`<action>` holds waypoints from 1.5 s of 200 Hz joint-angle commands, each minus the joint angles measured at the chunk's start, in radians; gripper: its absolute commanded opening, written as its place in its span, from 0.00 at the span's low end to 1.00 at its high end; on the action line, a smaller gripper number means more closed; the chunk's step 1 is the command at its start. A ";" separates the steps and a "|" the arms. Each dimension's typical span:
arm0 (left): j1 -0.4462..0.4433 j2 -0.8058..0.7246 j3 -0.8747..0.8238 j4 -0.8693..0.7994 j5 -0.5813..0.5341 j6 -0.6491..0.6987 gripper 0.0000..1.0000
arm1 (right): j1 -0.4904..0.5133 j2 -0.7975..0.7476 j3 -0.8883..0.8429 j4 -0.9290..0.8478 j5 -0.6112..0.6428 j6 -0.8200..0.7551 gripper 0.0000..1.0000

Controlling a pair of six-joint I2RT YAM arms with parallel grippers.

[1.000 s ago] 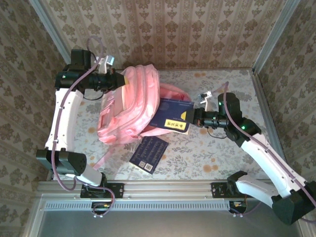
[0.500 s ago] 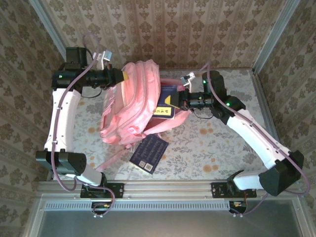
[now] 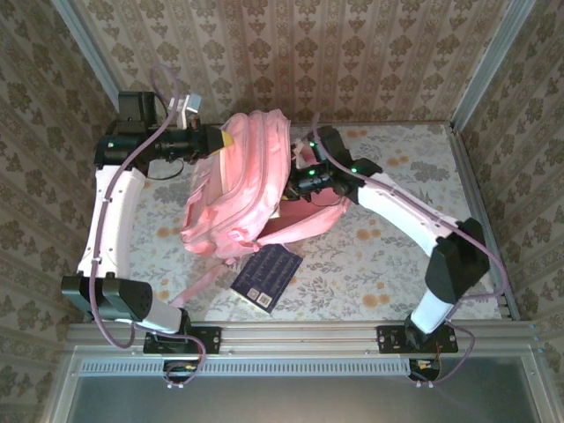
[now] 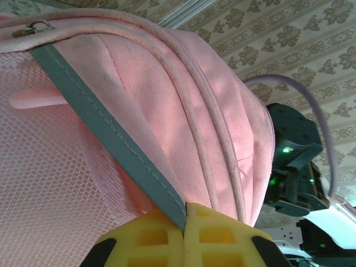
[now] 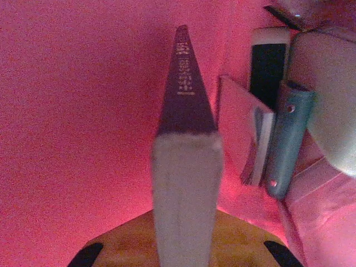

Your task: Pack books, pencil case, and school supplies into a backpack

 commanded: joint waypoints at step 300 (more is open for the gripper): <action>0.146 0.062 0.205 -0.086 -1.101 0.054 0.00 | -0.077 -0.487 -0.332 -0.136 0.587 -0.279 0.92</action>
